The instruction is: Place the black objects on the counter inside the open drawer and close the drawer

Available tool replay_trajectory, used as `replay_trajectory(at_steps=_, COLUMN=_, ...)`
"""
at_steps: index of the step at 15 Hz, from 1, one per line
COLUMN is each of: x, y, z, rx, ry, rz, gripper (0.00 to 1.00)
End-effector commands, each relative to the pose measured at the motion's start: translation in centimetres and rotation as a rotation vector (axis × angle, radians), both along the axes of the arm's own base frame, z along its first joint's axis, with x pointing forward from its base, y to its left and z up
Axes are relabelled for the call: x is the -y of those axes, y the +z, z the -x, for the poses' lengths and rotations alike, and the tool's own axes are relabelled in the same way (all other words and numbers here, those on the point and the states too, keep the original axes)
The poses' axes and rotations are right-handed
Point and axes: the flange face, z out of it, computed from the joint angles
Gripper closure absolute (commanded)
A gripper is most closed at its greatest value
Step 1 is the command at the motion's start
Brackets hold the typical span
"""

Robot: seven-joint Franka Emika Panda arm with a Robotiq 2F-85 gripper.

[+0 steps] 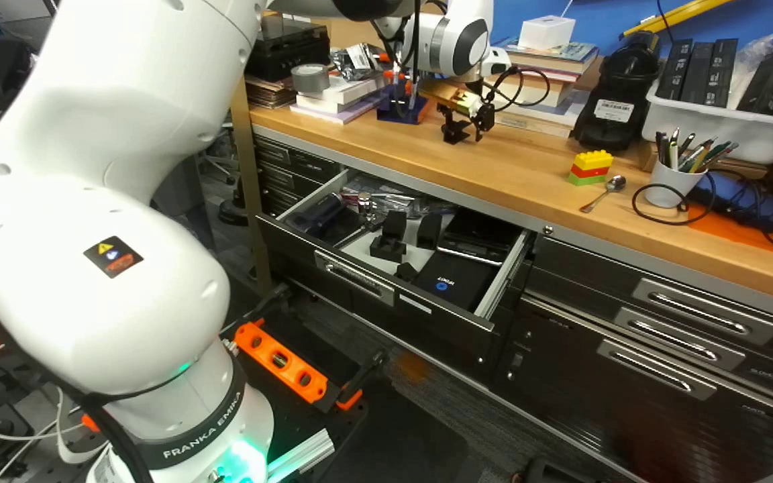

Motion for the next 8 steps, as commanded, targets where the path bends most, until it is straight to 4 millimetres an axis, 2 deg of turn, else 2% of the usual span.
replay_trajectory(at_steps=1, x=-0.49, y=-0.06, z=-1.32, rx=0.017, ry=0.004, rz=-0.010, gripper=0.00)
replay_trajectory(at_steps=8, x=-0.04, y=-1.05, z=-1.67, rx=-0.011, ry=-0.001, rz=0.027, gripper=0.00)
